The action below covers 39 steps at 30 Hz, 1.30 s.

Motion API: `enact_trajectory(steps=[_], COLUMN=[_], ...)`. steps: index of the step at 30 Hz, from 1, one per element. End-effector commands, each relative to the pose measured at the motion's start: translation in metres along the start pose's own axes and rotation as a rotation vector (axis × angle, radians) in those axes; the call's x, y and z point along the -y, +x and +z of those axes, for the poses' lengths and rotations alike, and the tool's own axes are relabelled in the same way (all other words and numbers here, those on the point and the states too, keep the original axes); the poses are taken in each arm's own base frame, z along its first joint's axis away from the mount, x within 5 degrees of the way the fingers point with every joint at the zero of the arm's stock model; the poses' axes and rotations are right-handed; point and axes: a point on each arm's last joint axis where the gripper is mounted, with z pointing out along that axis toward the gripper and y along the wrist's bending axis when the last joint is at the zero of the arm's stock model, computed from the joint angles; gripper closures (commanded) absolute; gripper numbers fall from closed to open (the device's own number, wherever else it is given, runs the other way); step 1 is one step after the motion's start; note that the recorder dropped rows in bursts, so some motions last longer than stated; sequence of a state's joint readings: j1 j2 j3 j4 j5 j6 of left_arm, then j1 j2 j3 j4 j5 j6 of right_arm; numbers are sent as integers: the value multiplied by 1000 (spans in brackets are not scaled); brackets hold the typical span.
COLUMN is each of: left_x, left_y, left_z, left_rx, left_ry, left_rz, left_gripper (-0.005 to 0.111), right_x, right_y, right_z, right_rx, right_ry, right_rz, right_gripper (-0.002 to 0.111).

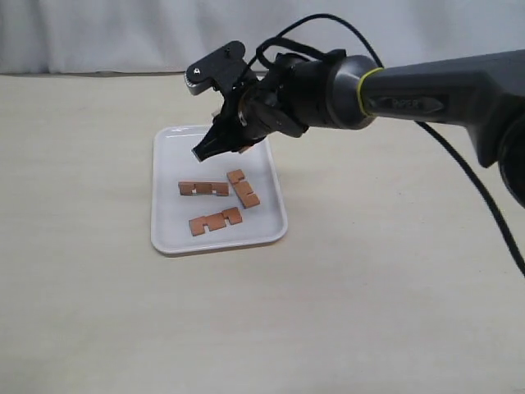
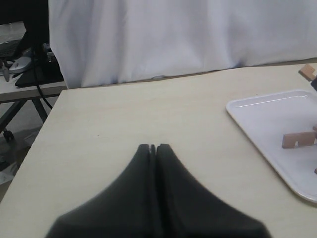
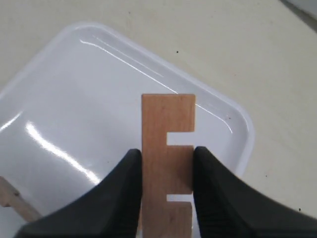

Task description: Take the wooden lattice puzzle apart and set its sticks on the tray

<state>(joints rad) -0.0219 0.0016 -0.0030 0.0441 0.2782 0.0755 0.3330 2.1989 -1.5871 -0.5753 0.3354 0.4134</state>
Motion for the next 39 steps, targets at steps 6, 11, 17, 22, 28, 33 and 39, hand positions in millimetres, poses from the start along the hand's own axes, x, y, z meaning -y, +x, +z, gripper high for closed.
enact_trajectory(steps=[6, 11, 17, 22, 28, 33, 39], left_x=[0, 0, 0, 0, 0, 0, 0], left_y=[0, 0, 0, 0, 0, 0, 0], left_z=[0, 0, 0, 0, 0, 0, 0], left_rx=[5, 5, 5, 7, 11, 11, 11], left_ry=[3, 3, 3, 2, 1, 1, 1], left_rz=[-2, -2, -2, -1, 1, 1, 1], left_gripper=[107, 107, 107, 107, 107, 107, 107], right_x=[-1, -3, -8, -17, -25, -36, -51], right_y=[11, 2, -16, -23, -11, 18, 46], right_z=[26, 16, -23, -55, -76, -76, -83], right_rx=[59, 77, 32, -56, -255, -475, -683], right_ry=[-26, -21, 40, 104, 186, 83, -273], right_rz=[-77, -78, -92, -107, -103, -74, -38], right_gripper=[60, 41, 39, 62, 104, 104, 104])
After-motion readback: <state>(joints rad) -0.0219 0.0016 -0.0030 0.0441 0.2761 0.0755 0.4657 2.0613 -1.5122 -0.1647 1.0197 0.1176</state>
